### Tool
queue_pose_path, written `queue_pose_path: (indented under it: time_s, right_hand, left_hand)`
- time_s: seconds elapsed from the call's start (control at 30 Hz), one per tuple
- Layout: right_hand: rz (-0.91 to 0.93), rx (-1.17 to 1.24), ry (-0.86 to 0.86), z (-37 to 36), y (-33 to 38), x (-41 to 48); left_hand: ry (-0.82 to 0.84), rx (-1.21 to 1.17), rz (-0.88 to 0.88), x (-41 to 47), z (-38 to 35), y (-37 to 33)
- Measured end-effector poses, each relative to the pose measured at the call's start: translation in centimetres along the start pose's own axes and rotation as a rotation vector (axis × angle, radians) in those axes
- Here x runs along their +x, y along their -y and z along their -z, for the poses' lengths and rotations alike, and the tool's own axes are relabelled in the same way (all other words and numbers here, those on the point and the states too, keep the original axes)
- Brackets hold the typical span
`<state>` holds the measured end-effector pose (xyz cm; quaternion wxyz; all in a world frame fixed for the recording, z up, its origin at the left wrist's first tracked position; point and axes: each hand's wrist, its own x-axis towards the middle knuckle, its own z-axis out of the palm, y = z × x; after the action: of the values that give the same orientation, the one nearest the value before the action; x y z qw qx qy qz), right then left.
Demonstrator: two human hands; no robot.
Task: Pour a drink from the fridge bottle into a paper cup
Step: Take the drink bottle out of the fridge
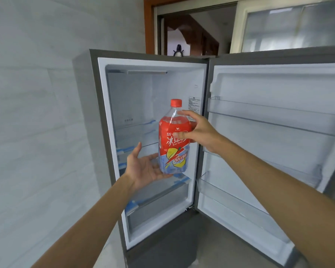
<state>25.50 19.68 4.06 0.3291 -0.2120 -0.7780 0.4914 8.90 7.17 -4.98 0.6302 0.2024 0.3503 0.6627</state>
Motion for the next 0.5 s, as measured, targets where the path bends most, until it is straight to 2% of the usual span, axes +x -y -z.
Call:
queue_pose_path:
  time_s: [0.2, 0.5]
  right_hand:
    - [-0.065, -0.063, -0.103, 1.3, 0.3, -3.6]
    - [-0.155, -0.152, -0.296, 7.3, 1.0, -11.0]
  left_hand:
    - [0.1, -0.008, 0.115, 0.9, -0.8, 1.8]
    - [0.198, -0.022, 0.297, 3.7, -6.6, 7.3]
